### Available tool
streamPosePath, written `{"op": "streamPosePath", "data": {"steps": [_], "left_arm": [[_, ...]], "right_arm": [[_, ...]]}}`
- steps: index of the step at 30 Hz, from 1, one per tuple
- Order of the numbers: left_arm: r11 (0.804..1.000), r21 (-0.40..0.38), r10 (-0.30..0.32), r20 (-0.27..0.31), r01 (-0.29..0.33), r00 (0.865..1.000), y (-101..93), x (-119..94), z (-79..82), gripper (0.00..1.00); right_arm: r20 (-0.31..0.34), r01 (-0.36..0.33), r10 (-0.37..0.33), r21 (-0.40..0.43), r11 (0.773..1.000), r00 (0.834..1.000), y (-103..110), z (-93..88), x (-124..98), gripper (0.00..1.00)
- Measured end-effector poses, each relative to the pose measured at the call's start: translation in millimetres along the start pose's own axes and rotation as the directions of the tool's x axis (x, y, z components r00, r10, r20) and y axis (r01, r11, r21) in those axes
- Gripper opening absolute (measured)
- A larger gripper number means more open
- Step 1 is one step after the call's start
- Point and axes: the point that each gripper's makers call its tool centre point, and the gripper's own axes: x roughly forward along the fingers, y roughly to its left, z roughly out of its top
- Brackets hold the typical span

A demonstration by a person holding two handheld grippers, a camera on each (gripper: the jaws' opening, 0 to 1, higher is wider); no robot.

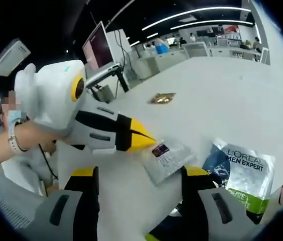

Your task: Arrange the skincare products in the storage area until every visible bottle or jar stands upright without overlapping.

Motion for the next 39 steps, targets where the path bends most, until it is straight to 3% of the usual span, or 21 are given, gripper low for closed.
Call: {"op": "streamPosePath", "data": {"steps": [6,16,24,27,39], "left_arm": [[1.000,0.002,-0.006,-0.001,0.006,1.000,1.1,2.3,0.6,0.05],[1.000,-0.006,-0.005,0.005,0.005,1.000,1.5,4.3,-0.1,0.05],[1.000,-0.012,-0.004,0.007,0.004,1.000,-0.6,2.2,2.3,0.05],[1.000,-0.012,-0.003,0.008,0.003,1.000,-0.5,1.9,2.4,0.05],[1.000,-0.030,0.002,0.013,-0.002,1.000,-1.2,1.0,3.2,0.05]], "right_arm": [[0.012,0.006,-0.007,0.023,1.000,1.000,-3.7,1.7,2.5,0.57],[0.053,0.016,-0.022,0.108,0.994,0.998,-5.4,5.5,5.2,0.28],[0.069,0.032,-0.044,0.162,0.986,0.997,-10.9,7.2,8.4,0.22],[0.057,0.011,-0.023,0.208,0.978,0.998,-8.2,5.1,10.4,0.08],[0.051,0.025,-0.037,0.230,0.973,0.998,-11.3,2.7,11.0,0.01]]}}
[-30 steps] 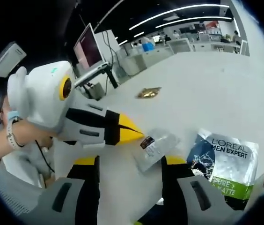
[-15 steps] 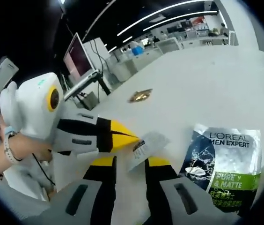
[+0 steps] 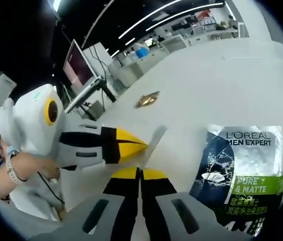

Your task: Arrange the skincare products in the storage area until every visible bottle or jar stands upright without overlapping.

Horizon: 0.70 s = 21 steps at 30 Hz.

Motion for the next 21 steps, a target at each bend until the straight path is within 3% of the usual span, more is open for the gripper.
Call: {"op": "streamPosePath", "data": {"steps": [5,8,9,10,12,14,18,19,21], "left_arm": [[0.991,-0.133,0.001,0.020,0.001,1.000,5.3,-5.2,-1.9,0.13],[0.959,-0.280,0.001,0.099,0.027,0.995,9.6,-12.9,7.9,0.14],[0.935,-0.352,0.000,0.144,0.051,0.990,12.0,-18.1,14.5,0.15],[0.927,-0.370,-0.003,0.160,0.062,0.987,12.2,-19.9,17.1,0.17],[0.850,-0.495,-0.050,0.261,0.178,0.964,7.0,-33.2,33.6,0.21],[0.818,-0.523,-0.082,0.308,0.240,0.948,-0.2,-41.3,43.2,0.24],[0.761,-0.561,-0.124,0.368,0.327,0.922,-2.5,-42.7,46.8,0.29],[0.738,-0.559,-0.160,0.397,0.377,0.904,-7.0,-46.9,50.9,0.29],[0.712,-0.555,-0.196,0.432,0.431,0.880,-7.9,-49.9,54.2,0.27]], "right_arm": [[0.019,0.011,-0.011,-0.012,1.000,1.000,-3.3,7.8,-5.5,0.01],[0.023,0.003,-0.003,-0.003,1.000,1.000,-2.5,10.8,-12.3,0.01],[0.026,0.000,0.000,-0.004,1.000,1.000,-1.9,11.5,-13.8,0.01],[0.026,-0.006,0.006,-0.005,1.000,1.000,-1.1,11.8,-15.9,0.01],[0.025,-0.020,0.020,-0.011,1.000,0.999,2.6,12.6,-21.1,0.01],[0.030,-0.034,0.034,-0.022,0.999,0.999,6.9,13.8,-26.2,0.01],[0.044,-0.071,0.075,-0.069,0.995,0.996,16.3,18.5,-40.9,0.01],[0.050,-0.093,0.097,-0.076,0.993,0.994,22.3,20.0,-47.3,0.01],[0.054,-0.115,0.119,-0.075,0.991,0.991,27.3,21.7,-55.6,0.01]]}}
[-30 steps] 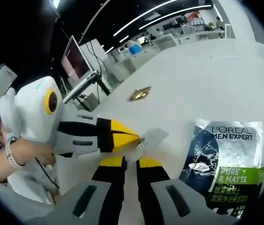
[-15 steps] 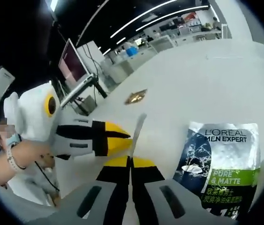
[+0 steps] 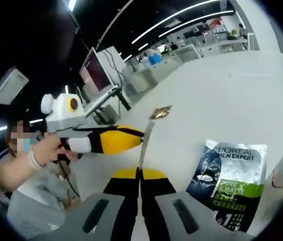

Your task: Arrange the skincare products in the storage area until every visible bottle or jar stands upright without overlapping.

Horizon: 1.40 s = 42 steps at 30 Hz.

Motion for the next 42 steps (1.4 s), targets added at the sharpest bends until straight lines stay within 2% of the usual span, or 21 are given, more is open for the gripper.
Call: {"op": "streamPosePath", "data": {"steps": [4,6,8,11,13,15,19,22,27,28,31,33,38,42], "left_arm": [[0.998,-0.035,-0.058,0.008,0.058,0.998,-10.9,-4.4,0.7,0.29],[0.987,-0.083,-0.135,0.020,0.136,0.991,-25.9,-7.4,1.7,0.27],[0.982,-0.089,-0.164,0.026,0.165,0.986,-31.7,-9.1,2.1,0.27],[0.967,-0.124,-0.223,0.028,0.224,0.975,-44.7,-10.9,1.6,0.28],[0.945,-0.156,-0.286,0.032,0.287,0.958,-59.1,-12.4,1.9,0.28],[0.940,-0.152,-0.305,0.028,0.305,0.952,-66.8,-11.5,1.5,0.27],[0.934,-0.153,-0.324,0.010,0.322,0.946,-76.1,-10.0,-1.2,0.21],[0.933,-0.173,-0.320,-0.003,0.314,0.948,-76.6,-10.6,-3.7,0.20],[0.933,-0.173,-0.317,0.011,0.314,0.948,-80.3,-15.0,-1.6,0.14],[0.938,-0.159,-0.310,0.008,0.307,0.951,-80.7,-15.9,-1.6,0.10],[0.944,-0.158,-0.295,-0.004,0.291,0.955,-81.9,-16.1,-4.3,0.06],[0.956,-0.135,-0.266,-0.012,0.262,0.964,-79.7,-15.2,-7.4,0.05],[0.958,-0.168,-0.240,-0.013,0.234,0.971,-73.2,-14.8,-11.9,0.04],[0.965,-0.177,-0.202,-0.025,0.194,0.979,-66.3,-15.6,-15.8,0.04]], "right_arm": [[0.021,-0.069,0.068,0.014,0.998,0.997,12.8,3.6,-13.7,0.01],[0.029,-0.097,0.097,0.003,0.995,0.995,16.7,5.4,-23.0,0.01],[0.029,-0.111,0.111,-0.011,0.994,0.993,19.6,6.0,-29.4,0.01],[0.027,-0.157,0.157,-0.028,0.987,0.987,27.2,5.2,-40.5,0.01],[0.017,-0.190,0.191,-0.040,0.981,0.982,33.7,3.3,-44.6,0.01],[0.007,-0.223,0.223,-0.050,0.974,0.975,40.1,1.1,-46.7,0.01],[-0.008,-0.238,0.238,-0.054,0.970,0.971,44.0,-3.4,-48.2,0.01],[-0.013,-0.240,0.239,-0.046,0.970,0.971,43.0,-5.9,-49.7,0.01],[-0.017,-0.220,0.219,-0.022,0.975,0.976,37.3,-9.2,-50.3,0.01],[-0.016,-0.213,0.213,-0.013,0.977,0.977,36.0,-9.6,-50.0,0.01],[-0.029,-0.186,0.186,0.006,0.983,0.982,30.7,-15.1,-46.6,0.01],[-0.032,-0.187,0.187,0.010,0.982,0.982,31.3,-17.0,-45.8,0.01],[-0.040,-0.157,0.157,0.007,0.988,0.987,29.4,-22.3,-41.5,0.01],[-0.052,-0.117,0.113,-0.068,0.991,0.992,25.5,-24.9,-38.8,0.07]]}}
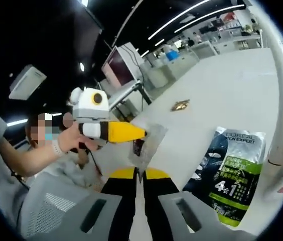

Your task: Arrange the skincare products in the storage area until every visible bottle or jar stands upright without overlapping.

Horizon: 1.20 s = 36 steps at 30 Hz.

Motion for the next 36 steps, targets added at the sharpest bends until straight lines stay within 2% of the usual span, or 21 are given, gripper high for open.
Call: {"op": "streamPosePath", "data": {"steps": [7,10,14,17,18,20,23,29,31,32,33,34,36], "left_arm": [[0.997,-0.020,0.068,-0.021,-0.069,0.997,-1.6,5.2,-8.6,0.04],[0.996,-0.024,0.081,-0.036,-0.082,0.996,1.9,4.8,-10.9,0.04],[0.993,-0.019,0.119,-0.065,-0.121,0.991,9.9,4.9,-16.2,0.04],[0.991,-0.023,0.129,-0.076,-0.131,0.989,8.9,9.2,-21.4,0.04],[0.990,-0.026,0.133,-0.085,-0.135,0.987,9.6,10.7,-23.9,0.04],[0.987,-0.005,0.161,-0.124,-0.163,0.979,19.0,11.8,-30.7,0.04],[0.982,0.004,0.186,-0.152,-0.187,0.971,33.3,12.4,-34.3,0.04],[0.977,0.005,0.212,-0.163,-0.214,0.964,52.0,12.3,-33.7,0.04],[0.975,0.007,0.220,-0.163,-0.222,0.962,53.5,12.6,-33.4,0.04],[0.968,0.050,0.250,-0.176,-0.245,0.952,59.5,11.0,-34.4,0.04],[0.958,0.116,0.283,-0.214,-0.264,0.935,64.7,8.9,-38.9,0.04],[0.955,0.140,0.290,-0.233,-0.263,0.928,64.8,9.9,-41.8,0.04],[0.957,0.141,0.282,-0.230,-0.255,0.932,62.4,13.1,-41.7,0.04]], "right_arm": [[-0.029,0.068,-0.071,-0.094,0.993,0.997,-8.2,-4.4,2.4,0.12],[-0.033,0.075,-0.080,-0.117,0.990,0.996,-10.3,-5.6,0.9,0.13],[-0.034,0.073,-0.078,-0.150,0.986,0.996,-11.3,-7.0,-1.1,0.20],[-0.036,0.076,-0.083,-0.159,0.984,0.996,-13.7,-6.7,-2.5,0.13],[-0.033,0.080,-0.086,-0.161,0.984,0.996,-14.2,-6.1,-3.0,0.13],[-0.027,0.082,-0.087,-0.163,0.983,0.996,-14.1,-4.4,-2.2,0.17],[-0.035,0.083,-0.091,-0.188,0.979,0.995,-13.4,-5.1,-0.8,0.15],[-0.058,0.073,-0.088,-0.222,0.972,0.994,-9.5,-10.2,4.4,0.16],[-0.069,0.081,-0.104,-0.273,0.959,0.992,-12.2,-11.3,7.6,0.17],[-0.074,0.085,-0.112,-0.300,0.950,0.991,-13.9,-11.6,10.3,0.17],[-0.073,0.094,-0.123,-0.313,0.945,0.990,-17.6,-10.2,12.1,0.17],[-0.073,0.100,-0.132,-0.336,0.936,0.989,-20.1,-9.3,14.1,0.17],[-0.085,0.104,-0.146,-0.371,0.923,0.986,-21.9,-10.9,19.8,0.18]]}}
